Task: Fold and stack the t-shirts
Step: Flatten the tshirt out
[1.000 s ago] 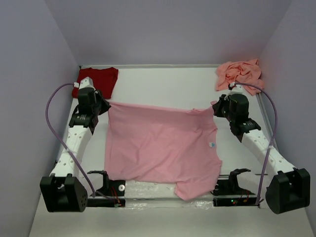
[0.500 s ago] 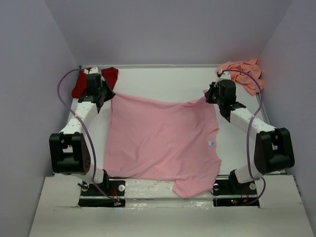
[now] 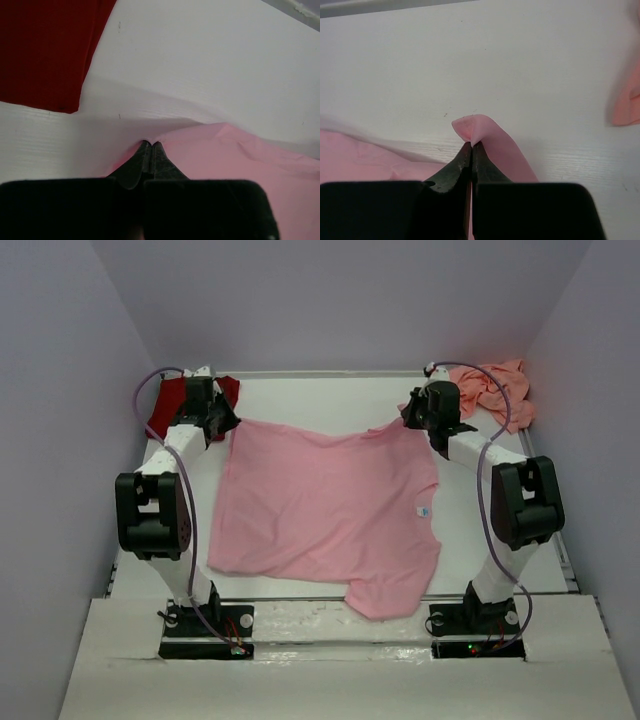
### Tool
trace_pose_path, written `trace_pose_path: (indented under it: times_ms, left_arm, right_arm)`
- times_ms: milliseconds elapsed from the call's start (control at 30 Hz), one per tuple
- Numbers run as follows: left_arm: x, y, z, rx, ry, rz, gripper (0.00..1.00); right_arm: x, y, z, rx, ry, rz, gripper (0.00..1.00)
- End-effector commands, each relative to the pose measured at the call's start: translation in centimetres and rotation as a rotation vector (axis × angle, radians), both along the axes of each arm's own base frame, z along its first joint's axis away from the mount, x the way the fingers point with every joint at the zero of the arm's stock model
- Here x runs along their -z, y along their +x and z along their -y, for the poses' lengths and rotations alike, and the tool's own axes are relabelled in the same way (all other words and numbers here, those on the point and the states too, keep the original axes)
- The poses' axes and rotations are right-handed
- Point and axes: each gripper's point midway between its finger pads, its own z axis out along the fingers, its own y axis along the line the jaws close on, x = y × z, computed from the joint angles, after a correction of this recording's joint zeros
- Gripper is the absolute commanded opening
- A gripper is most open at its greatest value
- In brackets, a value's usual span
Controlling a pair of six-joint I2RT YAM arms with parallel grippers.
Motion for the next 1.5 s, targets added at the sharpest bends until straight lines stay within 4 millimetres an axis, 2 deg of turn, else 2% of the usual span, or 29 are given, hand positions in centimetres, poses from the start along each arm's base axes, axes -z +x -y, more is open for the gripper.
trace_pose_path:
  times_ms: [0,233,367,400,467,700,967,1233,1467]
  left_arm:
    - [-2.9,1.8,0.3,0.025,0.016,0.068,0.0]
    - [-1.8,2.5,0.2,0.024,0.022,0.007,0.0]
    - [-0.9,2.1,-0.1,0.012,0.032,-0.064,0.0]
    - [-1.1,2.5,-0.1,0.01,0.034,-0.069,0.0]
    - [-0.5,2.2,-0.4,-0.004,0.041,-0.113,0.0]
    - [-0.9,2.5,-0.9,-0.037,0.042,-0.11,0.0]
    - [-1.2,2.5,-2.2,-0.074,0.057,-0.112,0.0]
    - [-1.4,2.5,-2.1,-0.073,0.048,-0.109,0.0]
    - [-2.4,2.6,-1.8,-0.064,0.034,-0.084,0.0]
  right_arm:
    - [-2.8,2.3,0.1,0.008,-0.005,0.111,0.0]
    - [-1.9,1.9,0.1,0.005,-0.006,0.095,0.0]
    - [-2.6,1.4,0.4,0.003,-0.024,0.107,0.0]
    - [-2.7,1.5,1.1,0.034,-0.045,0.112,0.0]
    - [-2.8,1.3,1.4,0.044,-0.058,0.112,0.0]
    - [-3.0,0.9,2.9,0.111,-0.096,0.113,0.0]
    - [-2.3,0.9,3.2,0.121,-0.111,0.101,0.0]
    - [-1.9,1.1,3.3,0.129,-0.113,0.094,0.0]
    - [-2.6,0.7,3.1,0.121,-0.098,0.103,0.0]
